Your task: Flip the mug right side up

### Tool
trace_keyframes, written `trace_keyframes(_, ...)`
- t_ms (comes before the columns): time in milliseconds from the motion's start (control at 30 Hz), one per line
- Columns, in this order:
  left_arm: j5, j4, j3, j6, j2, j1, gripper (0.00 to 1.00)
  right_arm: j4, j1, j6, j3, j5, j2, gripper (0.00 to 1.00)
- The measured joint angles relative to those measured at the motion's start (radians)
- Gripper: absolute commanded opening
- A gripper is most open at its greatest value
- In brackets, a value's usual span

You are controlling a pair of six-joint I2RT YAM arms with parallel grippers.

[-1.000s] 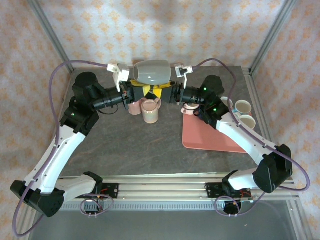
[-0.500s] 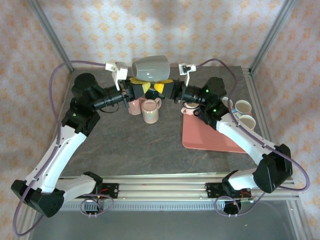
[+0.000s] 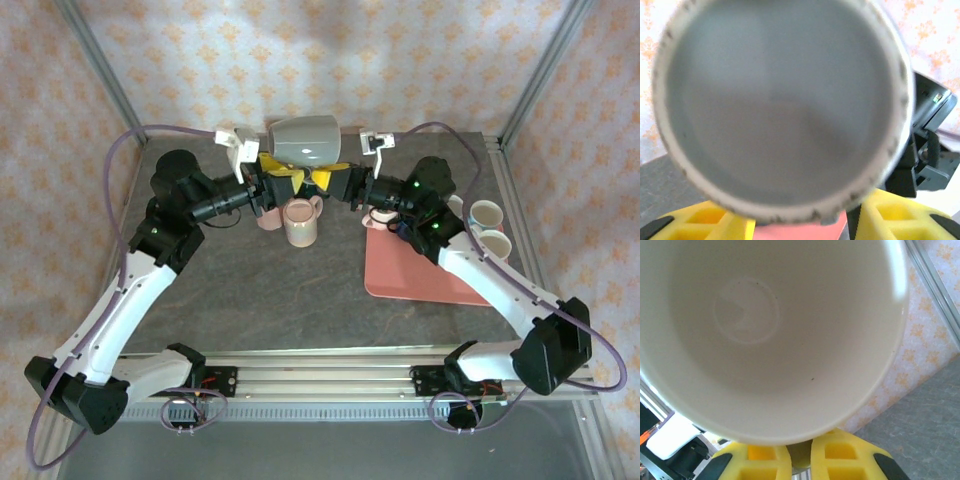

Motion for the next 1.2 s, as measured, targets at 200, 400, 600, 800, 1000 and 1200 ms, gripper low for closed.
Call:
trace_keyframes(200, -0.019, -0.01, -0.004, 0.014, -0.001, 0.0, 0.64, -0.048, 0.0, -0.025, 0.0, 0.033, -0.014, 0.0)
trace_keyframes(400, -0.031, -0.087, -0.005, 0.064, -0.011, 0.0, 0.69, -0.225, -0.001, -0.105, -0.004, 0.128, -0.071, 0.0)
trace_keyframes(600, -0.05, -0.172, -0.026, 0.139, -0.063, 0.0, 0.7, -0.54, -0.005, -0.24, -0.008, 0.332, -0.205, 0.0)
trace_keyframes(800, -0.079, -0.235, -0.09, 0.198, -0.109, 0.0, 0.72, -0.875, -0.007, -0.307, -0.008, 0.565, -0.304, 0.0)
trace_keyframes(1000, -0.122, -0.287, -0.146, 0.234, -0.109, -0.005, 0.74, -1.175, -0.007, -0.278, -0.008, 0.764, -0.333, 0.0)
trace_keyframes(1200, -0.155, -0.309, -0.184, 0.296, -0.097, -0.061, 0.75, -1.439, -0.007, -0.174, -0.007, 0.946, -0.334, 0.0)
